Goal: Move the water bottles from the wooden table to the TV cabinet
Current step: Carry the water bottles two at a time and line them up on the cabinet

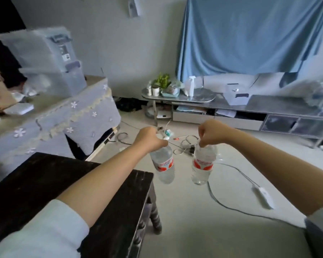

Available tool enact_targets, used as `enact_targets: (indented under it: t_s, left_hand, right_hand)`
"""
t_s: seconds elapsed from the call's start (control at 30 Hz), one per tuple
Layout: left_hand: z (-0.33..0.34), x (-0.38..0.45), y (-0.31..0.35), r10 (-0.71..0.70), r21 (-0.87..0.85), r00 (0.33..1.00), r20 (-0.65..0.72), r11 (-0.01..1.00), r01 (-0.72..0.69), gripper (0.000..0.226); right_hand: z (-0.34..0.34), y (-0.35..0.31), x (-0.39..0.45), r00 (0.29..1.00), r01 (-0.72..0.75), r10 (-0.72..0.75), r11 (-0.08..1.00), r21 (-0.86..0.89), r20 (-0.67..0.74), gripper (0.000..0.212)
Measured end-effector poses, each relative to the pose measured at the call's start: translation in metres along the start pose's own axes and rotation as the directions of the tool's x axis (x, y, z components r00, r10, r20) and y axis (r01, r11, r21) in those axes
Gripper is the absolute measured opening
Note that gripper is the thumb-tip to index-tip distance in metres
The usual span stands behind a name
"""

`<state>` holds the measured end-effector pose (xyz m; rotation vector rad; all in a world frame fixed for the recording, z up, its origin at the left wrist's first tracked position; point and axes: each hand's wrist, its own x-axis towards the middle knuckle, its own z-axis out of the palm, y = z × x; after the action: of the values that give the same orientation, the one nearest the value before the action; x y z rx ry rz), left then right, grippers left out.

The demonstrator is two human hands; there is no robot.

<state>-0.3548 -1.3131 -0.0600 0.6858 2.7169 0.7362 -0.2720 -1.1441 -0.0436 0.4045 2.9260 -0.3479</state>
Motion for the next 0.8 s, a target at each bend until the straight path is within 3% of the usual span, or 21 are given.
enact_targets:
  t_s: [0.23,0.47,0.6,0.73,0.8]
  left_hand:
    - [0.096,0.079,0.13,0.083,0.0,0.983,0.163,0.996,-0.084,0.02]
    - [0.152,0.151,0.229,0.156,0.019,0.973,0.172,0.987,-0.161,0.035]
    - [0.172,0.211,0.266,0.189,0.015,0.96,0.206,0.98,-0.196,0.023]
    - [0.192,0.283,0.309,0.27,0.1,0.922,0.279,0.946,-0.308,0.028]
    - [0.201,0.319,0.331,0.313,0.126,0.897,0.314,0.922,-0.366,0.023]
  right_hand:
    - [-0.022,0.176,0.004,0.986,-0.156,0.158,0.987,-0.048,0.052,0.035]
    - [-0.044,0.302,0.02,0.964,-0.242,0.251,0.965,-0.103,0.087,0.018]
    - [-0.054,0.36,0.053,0.947,-0.294,0.296,0.955,-0.037,0.124,0.017]
    - [-0.067,0.421,0.093,0.92,-0.37,0.357,0.927,0.055,0.163,0.023]
    - [-0.076,0.447,0.116,0.909,-0.399,0.381,0.912,0.092,0.17,0.016]
